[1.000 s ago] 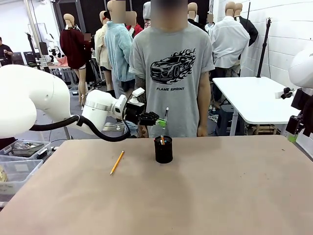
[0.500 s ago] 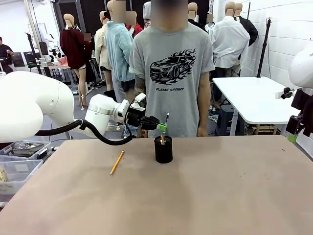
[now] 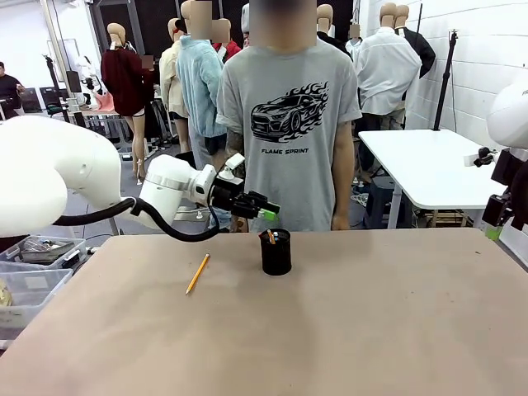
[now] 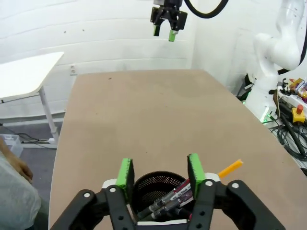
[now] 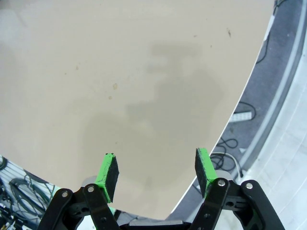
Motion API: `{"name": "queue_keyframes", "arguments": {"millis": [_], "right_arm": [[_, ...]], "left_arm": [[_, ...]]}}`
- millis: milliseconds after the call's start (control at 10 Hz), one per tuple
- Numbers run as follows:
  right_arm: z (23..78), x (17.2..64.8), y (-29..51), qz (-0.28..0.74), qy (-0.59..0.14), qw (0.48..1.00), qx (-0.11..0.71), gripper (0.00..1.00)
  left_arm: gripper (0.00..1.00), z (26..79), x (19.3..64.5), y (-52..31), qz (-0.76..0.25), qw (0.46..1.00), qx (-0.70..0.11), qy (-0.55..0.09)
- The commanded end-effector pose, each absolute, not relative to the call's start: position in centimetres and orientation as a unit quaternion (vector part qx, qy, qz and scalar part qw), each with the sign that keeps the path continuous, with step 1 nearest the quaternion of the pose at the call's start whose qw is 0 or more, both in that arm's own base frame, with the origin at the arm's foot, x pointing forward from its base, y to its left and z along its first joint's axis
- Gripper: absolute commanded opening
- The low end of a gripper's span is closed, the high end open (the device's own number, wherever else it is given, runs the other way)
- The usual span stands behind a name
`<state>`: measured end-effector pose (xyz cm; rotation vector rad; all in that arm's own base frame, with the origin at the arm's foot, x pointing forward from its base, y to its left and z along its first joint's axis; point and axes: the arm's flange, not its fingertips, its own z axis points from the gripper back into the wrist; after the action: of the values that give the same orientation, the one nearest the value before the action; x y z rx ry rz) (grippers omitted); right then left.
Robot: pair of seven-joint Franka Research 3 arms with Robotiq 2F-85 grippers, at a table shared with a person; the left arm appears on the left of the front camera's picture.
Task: Place the pens into the pen holder.
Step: Pick up a writing instrument from the table and place it into the Pen holder.
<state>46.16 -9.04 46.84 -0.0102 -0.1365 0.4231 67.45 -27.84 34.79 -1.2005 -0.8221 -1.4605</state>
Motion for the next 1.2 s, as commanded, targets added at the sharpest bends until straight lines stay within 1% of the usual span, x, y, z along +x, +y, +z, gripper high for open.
{"name": "queue_keyframes", "arguments": {"millis": [0, 100, 200, 300, 400, 500, 700, 800, 1000, 1100], "right_arm": [[46.6, 46.1, -9.2, 0.217, -0.070, 0.973, -0.017, 0.80], [46.6, 46.1, -9.2, 0.217, -0.070, 0.973, -0.017, 0.80], [46.6, 46.1, -9.2, 0.217, -0.070, 0.973, -0.017, 0.80], [46.6, 46.1, -9.2, 0.217, -0.070, 0.973, -0.017, 0.80], [46.6, 46.1, -9.2, 0.217, -0.070, 0.973, -0.017, 0.80], [46.6, 46.1, -9.2, 0.217, -0.070, 0.973, -0.017, 0.80], [46.6, 46.1, -9.2, 0.217, -0.070, 0.973, -0.017, 0.80], [46.6, 46.1, -9.2, 0.217, -0.070, 0.973, -0.017, 0.80], [46.6, 46.1, -9.2, 0.217, -0.070, 0.973, -0.017, 0.80], [46.6, 46.1, -9.2, 0.217, -0.070, 0.973, -0.017, 0.80]], "left_arm": [[0.91, 38.9, 63.0, -23.8, -0.586, 0.572, -0.458, -0.345], [0.91, 41.5, 61.5, -21.0, -0.555, 0.628, -0.420, -0.349], [0.91, 44.3, 60.0, -18.8, -0.518, 0.687, -0.389, -0.328], [0.91, 47.3, 58.3, -17.7, -0.513, 0.728, -0.324, -0.318], [0.91, 49.2, 57.0, -17.5, -0.474, 0.781, -0.284, -0.291], [0.91, 50.2, 56.7, -17.3, -0.447, 0.814, -0.254, -0.271], [0.91, 49.8, 56.0, -18.0, -0.350, 0.888, -0.218, -0.201], [0.91, 48.8, 56.1, -18.5, -0.296, 0.915, -0.217, -0.170], [0.91, 46.0, 56.8, -20.2, -0.249, 0.943, -0.190, -0.114], [0.91, 44.8, 57.0, -21.1, -0.233, 0.954, -0.163, -0.094]]}}
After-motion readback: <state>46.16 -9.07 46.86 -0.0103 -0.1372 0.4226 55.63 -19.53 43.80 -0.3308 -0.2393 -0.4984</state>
